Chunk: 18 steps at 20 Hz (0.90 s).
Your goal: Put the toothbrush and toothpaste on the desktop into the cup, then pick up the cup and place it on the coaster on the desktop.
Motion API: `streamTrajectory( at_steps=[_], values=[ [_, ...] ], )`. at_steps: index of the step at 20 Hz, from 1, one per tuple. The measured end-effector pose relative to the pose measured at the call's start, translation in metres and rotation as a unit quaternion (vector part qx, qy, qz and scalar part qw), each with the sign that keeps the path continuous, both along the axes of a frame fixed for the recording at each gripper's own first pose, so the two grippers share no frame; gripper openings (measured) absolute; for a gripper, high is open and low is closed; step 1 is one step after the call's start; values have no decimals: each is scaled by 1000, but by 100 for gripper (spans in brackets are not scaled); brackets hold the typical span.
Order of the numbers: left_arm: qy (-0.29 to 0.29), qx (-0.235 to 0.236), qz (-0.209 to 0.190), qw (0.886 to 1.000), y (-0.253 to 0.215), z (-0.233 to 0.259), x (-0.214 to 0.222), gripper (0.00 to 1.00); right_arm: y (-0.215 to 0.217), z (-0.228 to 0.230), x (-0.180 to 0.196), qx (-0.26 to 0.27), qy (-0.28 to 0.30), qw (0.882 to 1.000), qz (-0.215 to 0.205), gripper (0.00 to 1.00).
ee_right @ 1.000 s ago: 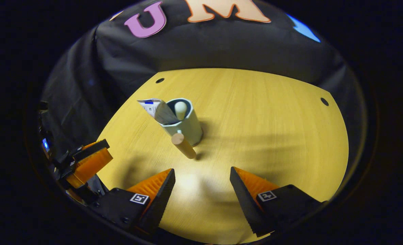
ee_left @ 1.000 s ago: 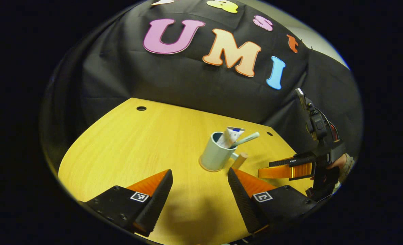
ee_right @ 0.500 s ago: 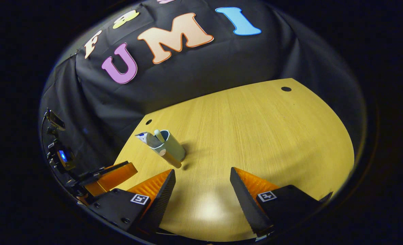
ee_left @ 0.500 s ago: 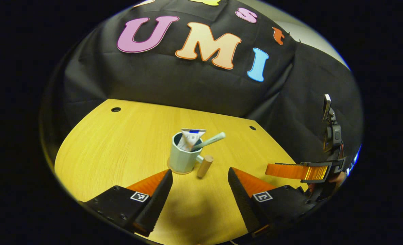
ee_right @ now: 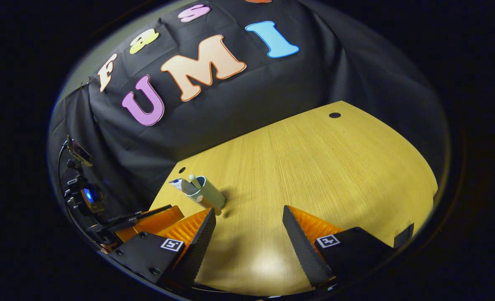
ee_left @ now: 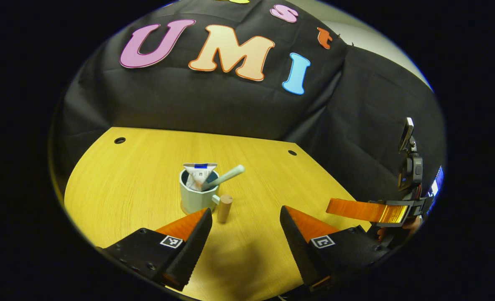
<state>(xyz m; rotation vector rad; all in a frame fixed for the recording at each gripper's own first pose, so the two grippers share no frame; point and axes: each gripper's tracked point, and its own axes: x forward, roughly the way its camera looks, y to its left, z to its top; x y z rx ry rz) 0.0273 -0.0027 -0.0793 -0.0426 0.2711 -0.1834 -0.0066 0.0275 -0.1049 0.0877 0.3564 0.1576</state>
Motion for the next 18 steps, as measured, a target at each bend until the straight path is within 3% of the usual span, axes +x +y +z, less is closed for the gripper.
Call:
streamTrajectory(
  at_steps=[6,7,8,10,12,16,17,18],
  values=[
    [-6,-6,-12,1000,0,2,-4,94,1,7,-4,-2,-15,1000,-13,99],
    [-7,-8,-13,1000,2,2,-5,94,1,7,-5,-3,-17,1000,-17,94],
    [-8,-9,-11,1000,4,2,-4,94,2,6,-6,-4,-18,1000,-19,99],
    [-11,-12,-10,1000,8,4,-5,94,5,4,-9,-4,-20,999,-25,94],
    [-7,-18,-13,1000,10,2,-8,94,9,3,-10,-2,-22,999,-32,99],
    [5,-17,-20,1000,17,-4,-18,94,18,-3,-14,7,-23,999,-41,99],
    [4,-15,-22,1000,21,-3,-20,94,23,-9,-12,6,-23,999,-43,94],
    [4,-11,-25,1000,23,-4,-23,94,27,-13,-10,9,-23,999,-45,98]
  ],
)
